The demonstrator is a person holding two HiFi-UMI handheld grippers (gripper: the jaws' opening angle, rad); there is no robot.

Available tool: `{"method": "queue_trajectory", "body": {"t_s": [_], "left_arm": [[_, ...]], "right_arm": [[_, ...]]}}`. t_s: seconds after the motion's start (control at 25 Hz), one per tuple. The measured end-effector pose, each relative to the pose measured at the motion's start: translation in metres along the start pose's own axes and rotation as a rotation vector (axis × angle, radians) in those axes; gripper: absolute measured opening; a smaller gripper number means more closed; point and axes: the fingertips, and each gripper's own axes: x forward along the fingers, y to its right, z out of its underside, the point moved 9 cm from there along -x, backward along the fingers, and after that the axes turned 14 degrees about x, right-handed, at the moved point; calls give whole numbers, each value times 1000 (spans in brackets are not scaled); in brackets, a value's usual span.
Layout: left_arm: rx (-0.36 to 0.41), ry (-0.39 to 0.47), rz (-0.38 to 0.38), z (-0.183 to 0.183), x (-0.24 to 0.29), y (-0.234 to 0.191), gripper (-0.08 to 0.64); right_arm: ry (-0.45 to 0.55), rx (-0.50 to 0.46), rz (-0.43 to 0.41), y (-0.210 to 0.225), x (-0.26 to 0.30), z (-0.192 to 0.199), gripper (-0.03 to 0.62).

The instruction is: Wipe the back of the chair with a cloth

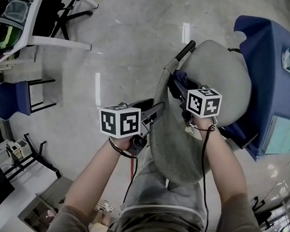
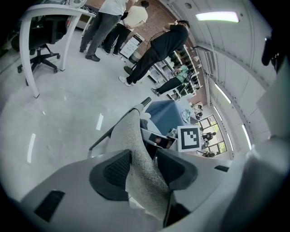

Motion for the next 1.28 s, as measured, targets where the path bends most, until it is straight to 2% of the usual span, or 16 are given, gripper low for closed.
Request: {"method": "queue_trajectory", "body": {"t_s": [0.12,0.2,0.52,0.64,0.8,0.92,1.0,1.08,1.12,1.16,1.24,1.28], "left_arm": [[4,-2,3,1,2,0,199],[1,0,9,1,2,-1,198],[13,-8,15,1,3,-2,195],[11,-3,14,2,3,-2,195],[16,-10,18,1,3,-2,195],[32,-22,16,-1,5,-1,193],[31,-20,15,-1,4,-1,192],[19,-15,10,0,3,-1,190],[15,-12,8,1,3,-1,189],[14,-10,7,1,3,-1,187],[19,-12,5,1,4,-2,187],[21,-13,4,1,4,-2,187]], "right_arm": [[-11,55,-32,1,5,13,132],[-57,83,-62,-2,4,26,127],[-383,18,-110,1,-30,86,121],[-550,-55,-111,13,-56,110,121],[-822,-257,-23,25,-105,134,117],[-965,-353,72,42,-145,140,117],[-1072,-454,187,60,-172,140,117],[-1158,-552,337,83,-196,136,117],[-1171,-555,396,94,-205,131,117],[-1168,-523,421,100,-209,127,115],[-1161,-474,382,99,-203,126,114],[-1174,-492,360,96,-198,130,114]]}}
